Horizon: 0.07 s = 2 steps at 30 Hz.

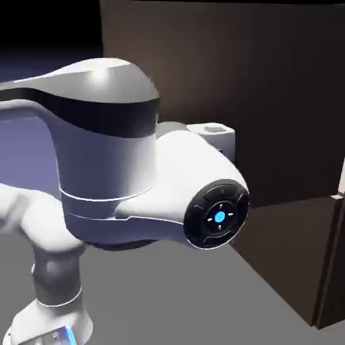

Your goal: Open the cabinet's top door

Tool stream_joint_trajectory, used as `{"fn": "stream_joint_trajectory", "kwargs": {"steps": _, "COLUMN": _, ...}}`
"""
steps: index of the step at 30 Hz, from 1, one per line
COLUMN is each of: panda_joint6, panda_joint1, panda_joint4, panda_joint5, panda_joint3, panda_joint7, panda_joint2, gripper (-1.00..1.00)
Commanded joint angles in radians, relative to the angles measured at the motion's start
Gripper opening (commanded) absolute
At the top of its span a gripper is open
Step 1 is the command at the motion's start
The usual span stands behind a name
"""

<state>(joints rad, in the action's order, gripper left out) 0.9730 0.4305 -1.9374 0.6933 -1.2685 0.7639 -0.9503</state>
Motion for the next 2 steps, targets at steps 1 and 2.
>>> {"fn": "stream_joint_trajectory", "kwargs": {"steps": 1, "panda_joint6": -0.018, "panda_joint1": 0.036, "panda_joint4": 0.034, "panda_joint5": -0.007, "panda_joint3": -0.022, "panda_joint7": -0.008, "panda_joint2": -0.004, "gripper": -1.00}}
{"fn": "stream_joint_trajectory", "kwargs": {"steps": 2, "panda_joint6": -0.038, "panda_joint1": 0.073, "panda_joint4": 0.067, "panda_joint5": -0.013, "panda_joint3": -0.044, "panda_joint7": -0.016, "panda_joint2": -0.008, "gripper": -1.00}}
